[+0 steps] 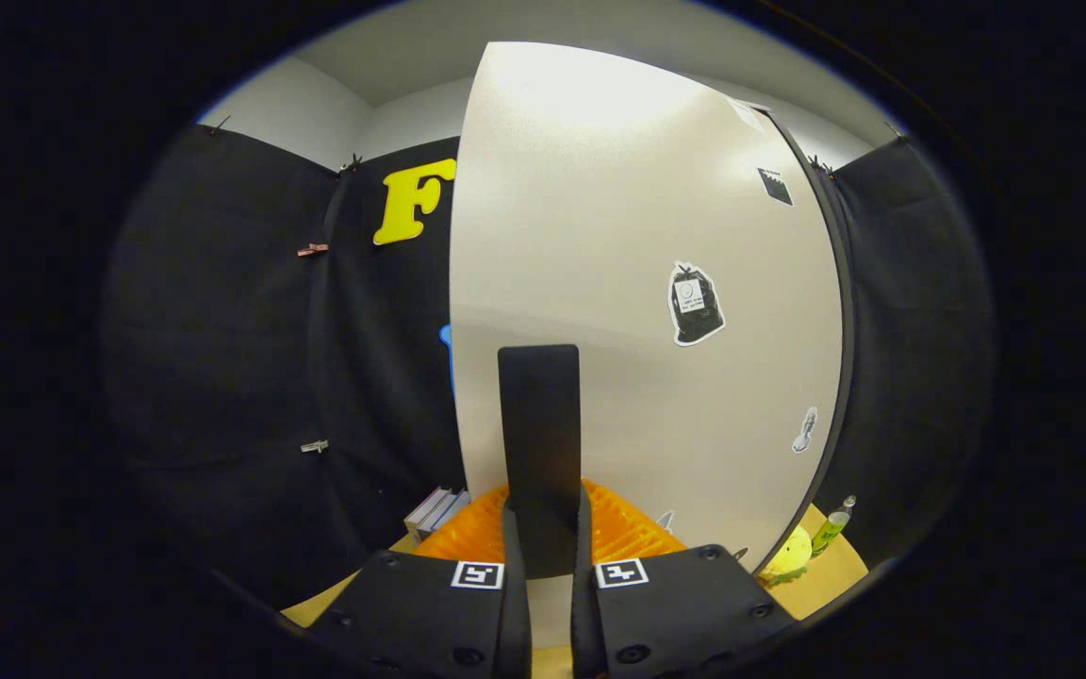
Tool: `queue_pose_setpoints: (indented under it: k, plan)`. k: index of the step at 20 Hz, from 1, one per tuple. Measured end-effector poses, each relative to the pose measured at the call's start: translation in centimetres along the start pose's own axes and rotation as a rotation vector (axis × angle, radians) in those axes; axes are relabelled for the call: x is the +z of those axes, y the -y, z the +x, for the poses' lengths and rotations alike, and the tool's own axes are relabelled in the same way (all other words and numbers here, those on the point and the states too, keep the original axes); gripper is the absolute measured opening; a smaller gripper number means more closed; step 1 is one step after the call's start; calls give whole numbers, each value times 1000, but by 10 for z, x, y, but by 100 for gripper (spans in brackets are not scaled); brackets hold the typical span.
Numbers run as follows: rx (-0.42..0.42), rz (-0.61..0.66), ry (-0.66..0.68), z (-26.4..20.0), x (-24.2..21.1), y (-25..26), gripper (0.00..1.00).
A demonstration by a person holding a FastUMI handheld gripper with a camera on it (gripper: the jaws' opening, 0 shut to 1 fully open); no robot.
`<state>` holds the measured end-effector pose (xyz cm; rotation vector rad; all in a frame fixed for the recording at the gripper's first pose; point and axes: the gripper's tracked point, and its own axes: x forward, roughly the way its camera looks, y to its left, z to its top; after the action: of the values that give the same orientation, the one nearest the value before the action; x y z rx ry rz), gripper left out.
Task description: Open the shoe cabinet door, grab the shoes and put them into the shoe cabinet, then close the shoe cabinet door.
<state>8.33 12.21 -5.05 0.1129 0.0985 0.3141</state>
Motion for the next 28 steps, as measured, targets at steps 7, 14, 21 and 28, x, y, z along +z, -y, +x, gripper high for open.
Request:
queue_pose_setpoints:
  k: [7, 14, 21, 28]
  plan:
    - [20, -16, -11, -49, 0, 22, 20]
    - [-22, -19, -17, -90, 3, 59, 20]
    - [-88, 2, -46, -119, 4, 97, 20]
    - [-144, 15, -64, -139, 6, 134, 19]
